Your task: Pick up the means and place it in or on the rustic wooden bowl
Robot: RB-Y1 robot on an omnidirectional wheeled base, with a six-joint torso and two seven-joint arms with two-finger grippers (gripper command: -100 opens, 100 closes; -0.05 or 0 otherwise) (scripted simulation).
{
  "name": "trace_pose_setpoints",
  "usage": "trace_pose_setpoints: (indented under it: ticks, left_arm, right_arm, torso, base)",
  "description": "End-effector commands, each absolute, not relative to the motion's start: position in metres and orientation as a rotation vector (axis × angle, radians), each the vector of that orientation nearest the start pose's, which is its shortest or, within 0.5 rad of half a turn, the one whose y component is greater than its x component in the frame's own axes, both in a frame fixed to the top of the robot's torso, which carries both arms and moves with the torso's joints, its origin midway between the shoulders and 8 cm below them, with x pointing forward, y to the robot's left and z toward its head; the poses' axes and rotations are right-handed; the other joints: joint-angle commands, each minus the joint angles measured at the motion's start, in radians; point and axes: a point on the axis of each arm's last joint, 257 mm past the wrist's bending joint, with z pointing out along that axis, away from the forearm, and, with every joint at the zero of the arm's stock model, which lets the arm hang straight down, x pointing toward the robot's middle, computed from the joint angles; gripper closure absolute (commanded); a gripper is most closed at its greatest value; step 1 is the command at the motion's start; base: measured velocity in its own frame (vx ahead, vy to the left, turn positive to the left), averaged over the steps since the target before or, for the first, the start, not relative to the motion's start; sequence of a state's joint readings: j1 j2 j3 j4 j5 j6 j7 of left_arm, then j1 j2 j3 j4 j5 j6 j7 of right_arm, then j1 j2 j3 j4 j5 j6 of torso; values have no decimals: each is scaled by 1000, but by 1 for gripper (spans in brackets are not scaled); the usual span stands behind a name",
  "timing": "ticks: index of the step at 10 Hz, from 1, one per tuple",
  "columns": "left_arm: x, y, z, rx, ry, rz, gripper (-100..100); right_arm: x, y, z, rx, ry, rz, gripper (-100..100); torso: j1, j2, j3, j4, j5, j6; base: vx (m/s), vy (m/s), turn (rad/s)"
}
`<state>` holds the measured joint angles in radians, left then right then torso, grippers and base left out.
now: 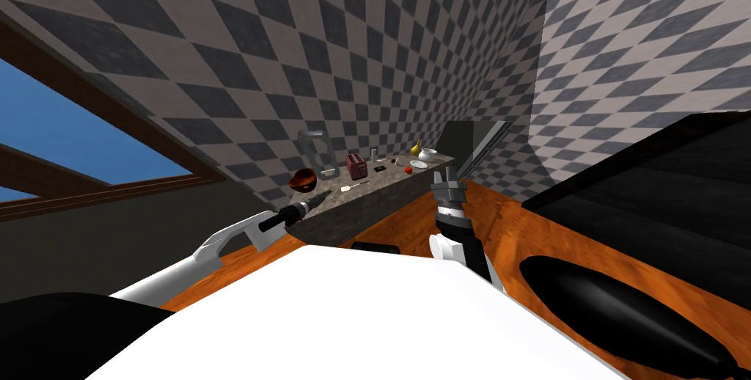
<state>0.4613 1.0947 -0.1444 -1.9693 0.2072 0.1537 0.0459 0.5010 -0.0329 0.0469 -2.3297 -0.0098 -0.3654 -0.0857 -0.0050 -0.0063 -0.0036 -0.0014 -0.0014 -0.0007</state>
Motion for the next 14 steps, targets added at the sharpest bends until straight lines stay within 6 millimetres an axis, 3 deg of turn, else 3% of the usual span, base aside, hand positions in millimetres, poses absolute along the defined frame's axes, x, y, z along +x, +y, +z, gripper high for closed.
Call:
trace_pose_setpoints:
  ticks: [1, 2, 4, 5, 8, 11, 13, 14]
  left_arm:
    - [387, 413, -282, -698, 2032, -497, -100]
    - [387, 413, -282, -698, 2032, -497, -100]
    - [373, 454, -298, -689, 2099, -327, -100]
    - [373, 454, -298, -689, 2099, -327, -100]
    - [346, 511, -316, -678, 2180, -96, -100]
    - [319, 555, -328, -670, 2237, 91, -100]
    - [290, 590, -339, -669, 2284, 243, -100]
    - [299, 581, -339, -671, 2271, 200, -100]
  right_arm:
    - [358, -263, 19, 753, 672, 1414, 0]
    - [358, -263, 19, 753, 672, 1414, 0]
    - [358, -263, 19, 753, 672, 1414, 0]
    - [358, -263, 19, 753, 672, 1414, 0]
    - [358, -263, 19, 753, 672, 1414, 0]
    - [358, -263, 19, 753, 672, 1414, 0]
    - [358, -263, 19, 753, 672, 1414, 0]
    - [358, -263, 19, 753, 672, 1414, 0]
  torso:
    - [0, 0, 0, 0, 0, 0]
    - [-1, -1, -1, 0, 0, 0]
    - [-2, 0, 0, 0, 0, 0]
    - [-3, -1, -1, 0, -1, 0]
    - [-3, 0, 0, 0, 0, 0]
    - [-2, -3, -2, -1, 0, 0]
    - [-4, -3, -2, -1, -1, 0]
    - [-5, -4, -3, -1, -1, 0]
  base:
    - [115, -98, -81]
    - [95, -80, -12]
    - [112, -116, -40]
    - [98, -92, 1]
    - [114, -110, -20]
    - [155, -104, 2]
    - [172, -143, 25]
    - [80, -70, 21]
